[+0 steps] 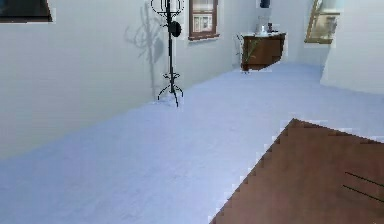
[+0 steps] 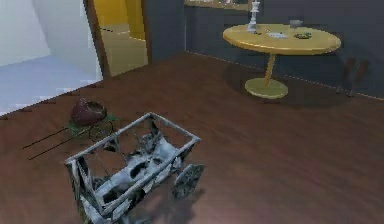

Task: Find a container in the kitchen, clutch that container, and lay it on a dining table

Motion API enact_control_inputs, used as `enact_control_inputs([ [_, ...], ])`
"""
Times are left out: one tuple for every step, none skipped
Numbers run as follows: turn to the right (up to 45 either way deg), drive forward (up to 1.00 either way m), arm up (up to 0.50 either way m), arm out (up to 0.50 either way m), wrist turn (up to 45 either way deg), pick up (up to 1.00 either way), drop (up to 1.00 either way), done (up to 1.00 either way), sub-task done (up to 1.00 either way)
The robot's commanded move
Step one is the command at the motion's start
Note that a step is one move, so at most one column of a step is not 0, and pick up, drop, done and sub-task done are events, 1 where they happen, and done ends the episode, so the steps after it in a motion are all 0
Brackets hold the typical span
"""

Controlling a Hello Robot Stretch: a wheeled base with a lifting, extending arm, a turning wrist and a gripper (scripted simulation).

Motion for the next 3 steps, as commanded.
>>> enact_control_inputs([
  [0.0, 0.8, 0.0, 0.0, 0.0, 0.0, 0.0, 0.0, 0.0],
  [27.0, 0.0, 0.0, 0.0, 0.0, 0.0, 0.0, 0.0, 0.0],
  [0.0, 1.0, 0.0, 0.0, 0.0, 0.0, 0.0, 0.0, 0.0],
])
